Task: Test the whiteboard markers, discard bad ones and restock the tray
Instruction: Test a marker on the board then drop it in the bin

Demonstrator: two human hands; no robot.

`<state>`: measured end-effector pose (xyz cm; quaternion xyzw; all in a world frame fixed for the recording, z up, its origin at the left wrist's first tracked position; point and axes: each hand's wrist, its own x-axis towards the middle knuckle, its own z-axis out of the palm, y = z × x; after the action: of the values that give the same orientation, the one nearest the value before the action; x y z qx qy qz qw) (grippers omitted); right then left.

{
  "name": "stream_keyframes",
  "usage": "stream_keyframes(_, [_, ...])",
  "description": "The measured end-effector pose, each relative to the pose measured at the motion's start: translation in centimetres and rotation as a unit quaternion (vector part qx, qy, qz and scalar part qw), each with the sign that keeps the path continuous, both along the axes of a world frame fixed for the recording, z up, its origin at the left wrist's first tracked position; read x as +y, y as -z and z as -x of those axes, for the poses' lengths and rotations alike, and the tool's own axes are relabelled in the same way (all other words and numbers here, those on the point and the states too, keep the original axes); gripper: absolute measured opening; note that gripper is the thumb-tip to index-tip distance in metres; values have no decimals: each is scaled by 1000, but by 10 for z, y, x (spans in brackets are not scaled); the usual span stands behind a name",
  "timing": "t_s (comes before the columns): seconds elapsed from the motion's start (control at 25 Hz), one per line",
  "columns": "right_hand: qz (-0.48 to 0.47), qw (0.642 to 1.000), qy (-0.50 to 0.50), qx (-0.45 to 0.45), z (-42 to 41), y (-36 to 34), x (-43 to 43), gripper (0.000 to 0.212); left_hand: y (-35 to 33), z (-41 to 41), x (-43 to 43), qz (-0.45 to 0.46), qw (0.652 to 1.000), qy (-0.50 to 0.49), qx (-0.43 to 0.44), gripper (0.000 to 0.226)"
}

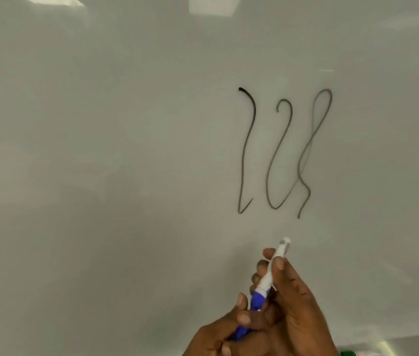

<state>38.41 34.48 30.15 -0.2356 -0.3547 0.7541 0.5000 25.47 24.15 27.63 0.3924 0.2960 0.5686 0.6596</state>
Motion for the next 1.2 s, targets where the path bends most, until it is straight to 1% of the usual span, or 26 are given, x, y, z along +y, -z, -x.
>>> stream_keyframes(0.04, [1, 996, 76, 47, -20, -14, 19, 25, -14, 0, -3, 16, 997, -41, 60, 32])
stream_keyframes(0.08, [-24, 983, 159, 85, -42, -30, 37, 22, -28, -1, -8, 19, 987, -95, 127, 39])
stream_keyframes(0.12, [-62, 967, 225, 99, -62, -49, 51, 15, -45, -6, -13, 0, 968, -149, 202, 37])
stream_keyframes(0.16, [-113, 954, 258, 101, -76, -67, 59, 7, -62, -12, -17, -38, 941, -193, 277, 31])
stream_keyframes(0.24, [-215, 934, 278, 55, -87, -83, 64, 7, -96, -22, -22, -111, 878, -255, 390, 26])
stream_keyframes(0.28, [-250, 923, 290, 33, -84, -91, 59, 8, -108, -20, -18, -151, 835, -294, 440, 26])
stream_keyframes(0.32, [-275, 911, 307, 26, -80, -99, 56, 11, -119, -10, -9, -202, 778, -351, 480, 22])
stream_keyframes(0.36, [-291, 902, 319, 28, -76, -105, 58, 16, -129, 6, 2, -251, 704, -415, 518, 18])
stream_keyframes(0.4, [-298, 898, 323, 27, -74, -112, 63, 18, -144, 25, 16, -289, 625, -468, 555, 18])
stream_keyframes(0.44, [-303, 896, 324, 22, -72, -118, 71, 16, -156, 46, 30, -312, 554, -510, 579, 23])
stream_keyframes(0.48, [-313, 892, 325, 11, -69, -125, 81, 13, -167, 66, 43, -327, 491, -536, 604, 27])
stream_keyframes(0.56, [-358, 875, 326, -24, -60, -139, 100, 16, -180, 97, 64, -336, 358, -573, 656, 35])
stream_keyframes(0.6, [-383, 864, 324, -46, -55, -146, 109, 18, -182, 105, 71, -339, 303, -586, 671, 38])
stream_keyframes(0.64, [-402, 855, 321, -65, -50, -152, 116, 18, -181, 109, 75, -338, 263, -594, 681, 40])
stream_keyframes(0.68, [-414, 850, 317, -74, -46, -157, 121, 16, -179, 111, 79, -333, 234, -596, 692, 41])
stream_keyframes(0.72, [-419, 847, 317, -77, -45, -160, 127, 15, -177, 111, 82, -325, 216, -595, 703, 43])
stream_keyframes(0.76, [-420, 843, 325, -80, -45, -159, 132, 14, -175, 113, 84, -319, 213, -588, 712, 45])
stream_keyframes(0.84, [-410, 836, 355, -86, -49, -142, 141, 12, -175, 122, 91, -309, 233, -572, 723, 49])
stream_keyframes(0.96, [-349, 863, 354, -88, -54, -74, 141, 7, -174, 128, 98, -304, 269, -558, 723, 53])
stream_keyframes(1.0, [-328, 870, 354, -104, -57, -53, 138, 9, -173, 128, 100, -305, 272, -557, 723, 54])
stream_keyframes(1.04, [-319, 866, 364, -128, -62, -38, 138, 13, -173, 127, 101, -305, 274, -556, 723, 55])
stream_keyframes(1.08, [-323, 853, 381, -150, -71, -30, 142, 12, -174, 126, 102, -303, 276, -553, 725, 56])
stream_keyframes(1.12, [-338, 842, 391, -157, -78, -31, 146, 5, -174, 126, 103, -300, 283, -551, 726, 57])
stream_keyframes(1.2, [-394, 814, 398, -156, -86, -54, 153, 10, -173, 128, 106, -283, 297, -548, 729, 60])
